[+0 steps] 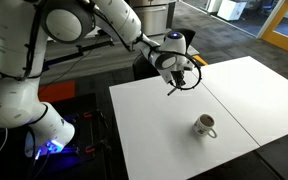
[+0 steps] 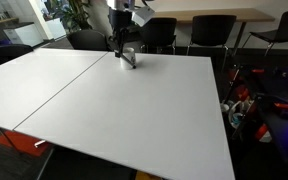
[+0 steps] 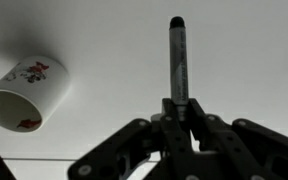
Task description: Remove the marker from the white mug.
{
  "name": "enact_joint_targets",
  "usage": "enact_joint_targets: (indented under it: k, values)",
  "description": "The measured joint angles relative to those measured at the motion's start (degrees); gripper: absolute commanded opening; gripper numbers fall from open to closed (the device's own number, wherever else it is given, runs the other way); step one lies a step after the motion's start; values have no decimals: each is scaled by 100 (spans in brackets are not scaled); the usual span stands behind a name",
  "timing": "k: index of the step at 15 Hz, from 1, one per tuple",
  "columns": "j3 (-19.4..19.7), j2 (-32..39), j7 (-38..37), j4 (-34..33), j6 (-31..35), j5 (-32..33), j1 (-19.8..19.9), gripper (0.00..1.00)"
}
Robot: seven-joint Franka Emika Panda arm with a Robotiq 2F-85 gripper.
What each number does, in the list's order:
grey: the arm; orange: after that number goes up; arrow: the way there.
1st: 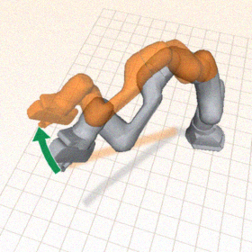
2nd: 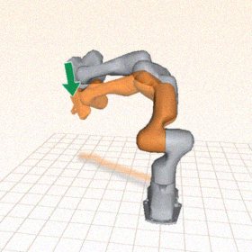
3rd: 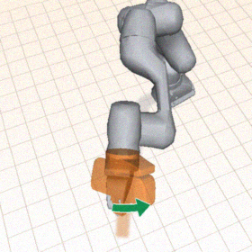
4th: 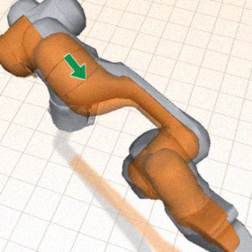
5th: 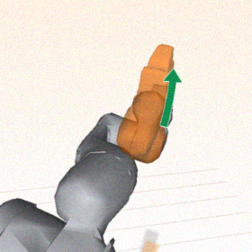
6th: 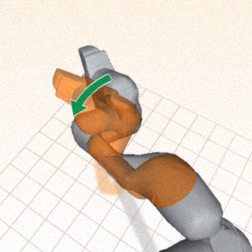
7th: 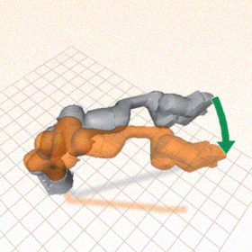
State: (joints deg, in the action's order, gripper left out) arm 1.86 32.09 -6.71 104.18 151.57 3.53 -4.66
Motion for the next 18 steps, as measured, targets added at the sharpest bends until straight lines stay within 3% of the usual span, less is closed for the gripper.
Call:
enact_joint_targets:
  k: [7,14,15,16,18]
  values:
    - [-219,138,87,-5,-1288,61,-193,5]
    - [-219,786,87,-158,-1378,279,-329,6]
    - [-217,899,87,-201,-1381,284,-329,11]
    - [-214,1004,87,-251,-1395,284,-327,44]
    - [-199,1179,87,-350,-1468,284,-326,51]
